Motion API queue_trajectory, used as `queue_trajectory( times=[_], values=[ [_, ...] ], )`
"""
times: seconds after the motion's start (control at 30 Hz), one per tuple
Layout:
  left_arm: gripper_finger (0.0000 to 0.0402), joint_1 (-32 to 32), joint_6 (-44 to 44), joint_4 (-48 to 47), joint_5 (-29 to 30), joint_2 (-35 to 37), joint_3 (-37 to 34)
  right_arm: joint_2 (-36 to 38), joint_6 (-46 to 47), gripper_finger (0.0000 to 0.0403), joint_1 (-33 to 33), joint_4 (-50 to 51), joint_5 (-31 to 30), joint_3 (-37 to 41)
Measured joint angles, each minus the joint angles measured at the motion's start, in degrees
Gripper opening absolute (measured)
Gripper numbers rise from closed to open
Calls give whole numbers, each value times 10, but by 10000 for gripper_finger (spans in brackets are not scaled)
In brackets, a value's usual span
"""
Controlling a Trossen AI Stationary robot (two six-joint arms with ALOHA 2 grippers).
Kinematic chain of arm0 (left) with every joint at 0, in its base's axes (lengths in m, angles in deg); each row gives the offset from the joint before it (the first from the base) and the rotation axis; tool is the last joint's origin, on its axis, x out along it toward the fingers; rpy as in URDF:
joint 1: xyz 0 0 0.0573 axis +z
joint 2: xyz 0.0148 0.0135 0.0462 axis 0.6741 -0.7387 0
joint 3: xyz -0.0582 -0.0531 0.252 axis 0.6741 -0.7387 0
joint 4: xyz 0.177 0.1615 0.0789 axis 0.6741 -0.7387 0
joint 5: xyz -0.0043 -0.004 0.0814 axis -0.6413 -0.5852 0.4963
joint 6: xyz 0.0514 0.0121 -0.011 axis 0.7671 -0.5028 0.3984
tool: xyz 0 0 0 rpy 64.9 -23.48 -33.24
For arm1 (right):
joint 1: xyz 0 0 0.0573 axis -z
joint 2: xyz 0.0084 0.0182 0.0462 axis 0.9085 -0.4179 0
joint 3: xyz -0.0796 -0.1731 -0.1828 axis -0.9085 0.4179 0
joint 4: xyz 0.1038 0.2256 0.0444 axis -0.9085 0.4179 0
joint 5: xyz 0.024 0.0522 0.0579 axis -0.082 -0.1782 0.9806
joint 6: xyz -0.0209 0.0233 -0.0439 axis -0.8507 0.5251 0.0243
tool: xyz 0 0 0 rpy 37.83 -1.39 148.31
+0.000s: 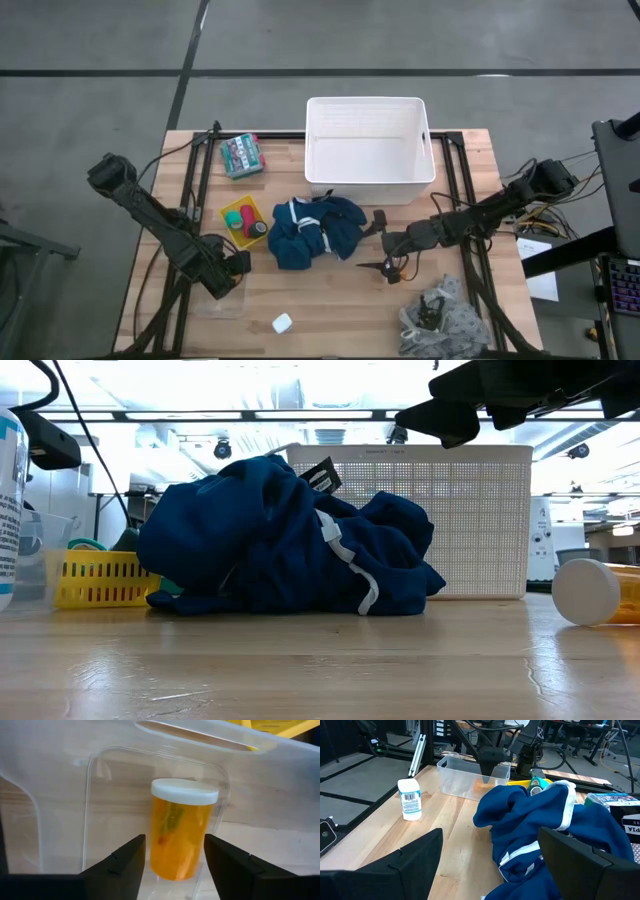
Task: Pick & place medical supplies in basket/bin
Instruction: Put the left orange pill bottle into the transparent bin, then put the white and blue pill bottle into the transparent bin
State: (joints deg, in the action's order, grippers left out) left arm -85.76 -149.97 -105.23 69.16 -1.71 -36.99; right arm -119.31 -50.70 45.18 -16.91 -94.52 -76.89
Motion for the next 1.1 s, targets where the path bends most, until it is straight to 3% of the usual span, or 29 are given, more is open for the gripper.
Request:
queue_trajectory(
  times=[0.33, 0.8, 0.93, 1.1],
  values=[
    [254, 0, 2, 4, 0, 0, 0, 0, 0, 325, 0, 0, 0, 0],
    [261, 0, 16, -5, 10, 9, 25, 0, 0, 325, 0, 0, 0, 0],
    [260, 0, 56, -42, 17, 11, 66, 0, 0, 325, 0, 0, 0, 0],
    [261, 0, 209, -74, 83, 11, 129, 0, 0, 325, 0, 0, 0, 0]
  ],
)
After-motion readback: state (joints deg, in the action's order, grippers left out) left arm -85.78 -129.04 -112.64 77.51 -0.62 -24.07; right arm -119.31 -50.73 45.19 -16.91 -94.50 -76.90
